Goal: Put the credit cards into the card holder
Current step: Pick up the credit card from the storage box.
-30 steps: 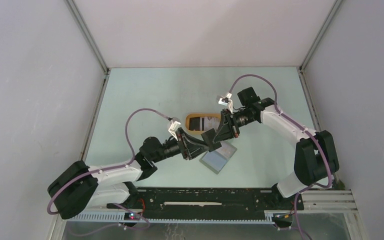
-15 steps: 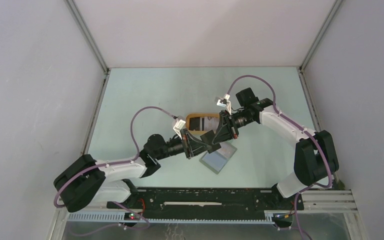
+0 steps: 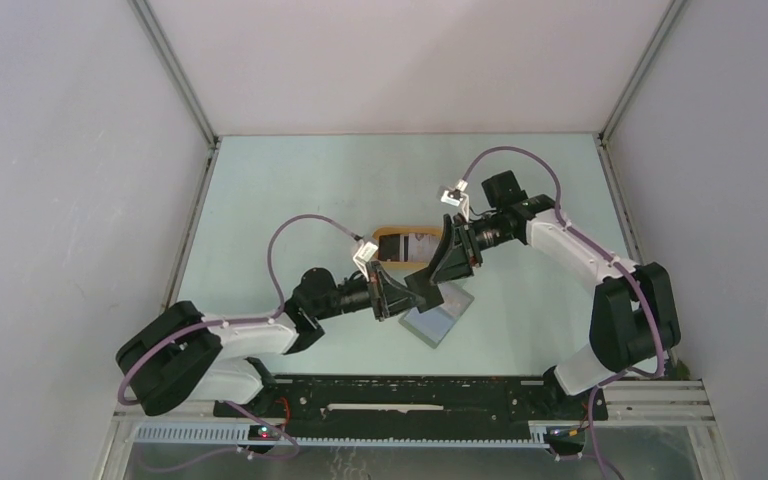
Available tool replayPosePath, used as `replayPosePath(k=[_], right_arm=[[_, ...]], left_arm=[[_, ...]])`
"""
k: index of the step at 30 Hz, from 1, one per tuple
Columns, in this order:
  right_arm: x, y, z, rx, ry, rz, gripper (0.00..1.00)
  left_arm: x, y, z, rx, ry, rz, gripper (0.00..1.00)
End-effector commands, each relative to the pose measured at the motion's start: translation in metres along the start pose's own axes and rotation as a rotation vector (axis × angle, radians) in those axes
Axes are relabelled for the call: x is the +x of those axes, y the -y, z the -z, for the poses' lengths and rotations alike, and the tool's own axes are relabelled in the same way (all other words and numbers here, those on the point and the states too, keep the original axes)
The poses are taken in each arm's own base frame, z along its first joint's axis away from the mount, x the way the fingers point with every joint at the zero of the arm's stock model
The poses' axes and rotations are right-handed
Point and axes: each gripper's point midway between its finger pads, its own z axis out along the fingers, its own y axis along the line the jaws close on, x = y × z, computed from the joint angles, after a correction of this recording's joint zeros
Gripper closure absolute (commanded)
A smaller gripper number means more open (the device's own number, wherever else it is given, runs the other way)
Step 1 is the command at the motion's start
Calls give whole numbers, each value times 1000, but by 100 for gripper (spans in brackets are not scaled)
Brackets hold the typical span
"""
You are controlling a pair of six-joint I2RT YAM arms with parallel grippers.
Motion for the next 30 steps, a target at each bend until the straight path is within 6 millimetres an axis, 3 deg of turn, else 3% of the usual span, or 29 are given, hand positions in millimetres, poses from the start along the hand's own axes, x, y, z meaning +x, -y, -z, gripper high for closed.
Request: replayPosePath(k=[1,9,16,26,28,30], right_arm=[[-16,-12,10,2,44,46,41],[-12,-6,8,22,27,28,45],[-8,-4,2,12,11,10,55],[-6,-5,-2,5,-2,21,92],[-5,-3,-1,23,-6,22,100],[-5,1,1,45,-8,23,100]], left_arm=[[-15,17,-10,71,19,-20,100],[-13,16,-15,82,4,-1,100],[-12,16,-16,83,-1,3,100],[-12,11,-17,67,5,8,99],[-13,9,-17,56,11,9,93],[-12,5,-16,32,15,11,82]])
